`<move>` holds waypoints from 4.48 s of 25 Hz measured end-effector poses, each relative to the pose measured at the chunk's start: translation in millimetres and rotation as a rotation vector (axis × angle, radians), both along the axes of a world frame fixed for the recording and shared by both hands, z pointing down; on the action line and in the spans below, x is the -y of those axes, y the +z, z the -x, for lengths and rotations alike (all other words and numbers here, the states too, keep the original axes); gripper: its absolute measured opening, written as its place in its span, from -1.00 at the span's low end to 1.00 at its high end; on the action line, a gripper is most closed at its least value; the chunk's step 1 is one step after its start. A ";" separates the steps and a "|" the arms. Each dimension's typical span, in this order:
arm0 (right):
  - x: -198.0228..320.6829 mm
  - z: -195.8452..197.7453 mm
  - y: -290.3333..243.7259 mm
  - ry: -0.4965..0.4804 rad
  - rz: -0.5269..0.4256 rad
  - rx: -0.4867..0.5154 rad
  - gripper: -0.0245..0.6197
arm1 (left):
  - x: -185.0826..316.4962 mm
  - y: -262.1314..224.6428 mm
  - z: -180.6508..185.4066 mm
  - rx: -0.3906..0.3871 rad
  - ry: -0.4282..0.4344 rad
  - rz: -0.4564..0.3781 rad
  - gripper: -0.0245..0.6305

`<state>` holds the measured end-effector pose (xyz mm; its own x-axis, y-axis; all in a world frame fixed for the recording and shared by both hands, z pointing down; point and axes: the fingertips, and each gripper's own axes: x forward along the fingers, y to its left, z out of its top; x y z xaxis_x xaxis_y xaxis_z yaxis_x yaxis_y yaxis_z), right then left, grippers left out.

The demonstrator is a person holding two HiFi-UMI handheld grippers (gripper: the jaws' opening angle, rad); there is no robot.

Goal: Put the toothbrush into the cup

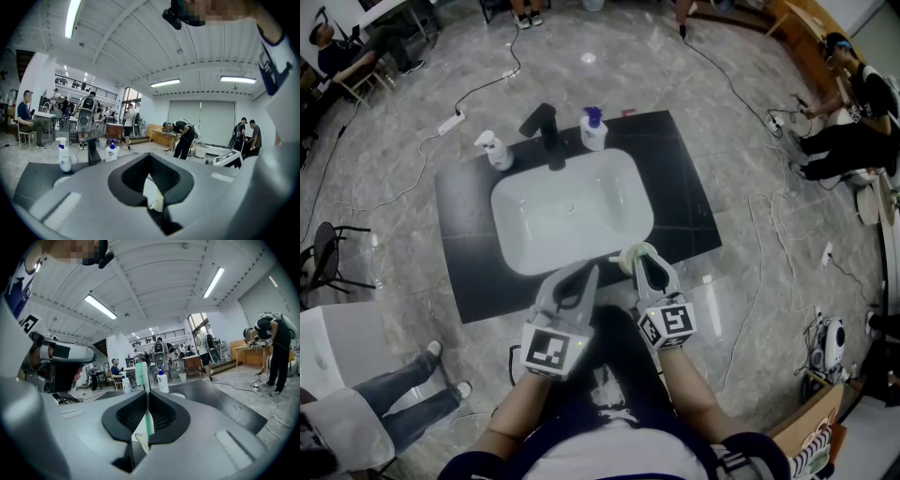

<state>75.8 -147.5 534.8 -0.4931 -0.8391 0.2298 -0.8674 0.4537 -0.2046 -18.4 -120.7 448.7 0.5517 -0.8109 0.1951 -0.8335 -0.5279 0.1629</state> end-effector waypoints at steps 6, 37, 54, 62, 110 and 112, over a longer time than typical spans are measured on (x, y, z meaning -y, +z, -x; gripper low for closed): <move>-0.3 -2.8 6.8 0.007 0.023 0.003 -0.87 | -1.3 1.5 -0.6 0.006 0.001 0.000 -0.93; 4.0 -6.6 35.8 0.029 0.145 -0.151 -0.87 | 10.4 -4.4 8.3 0.019 -0.012 -0.024 -0.93; 12.8 -20.0 37.9 0.074 0.182 -0.218 -0.82 | 7.7 -12.4 7.6 0.025 -0.001 -0.040 -0.93; 17.2 -26.6 41.1 0.085 0.169 -0.240 -0.79 | 8.8 -10.5 4.5 0.026 0.010 -0.039 -0.93; 11.3 -46.0 78.3 0.014 0.280 -0.467 -0.40 | 7.6 -8.8 -14.8 0.013 0.030 -0.031 -0.93; 10.1 -44.3 75.4 0.006 0.283 -0.459 -0.39 | 6.8 -9.8 -15.2 0.013 0.031 -0.029 -0.93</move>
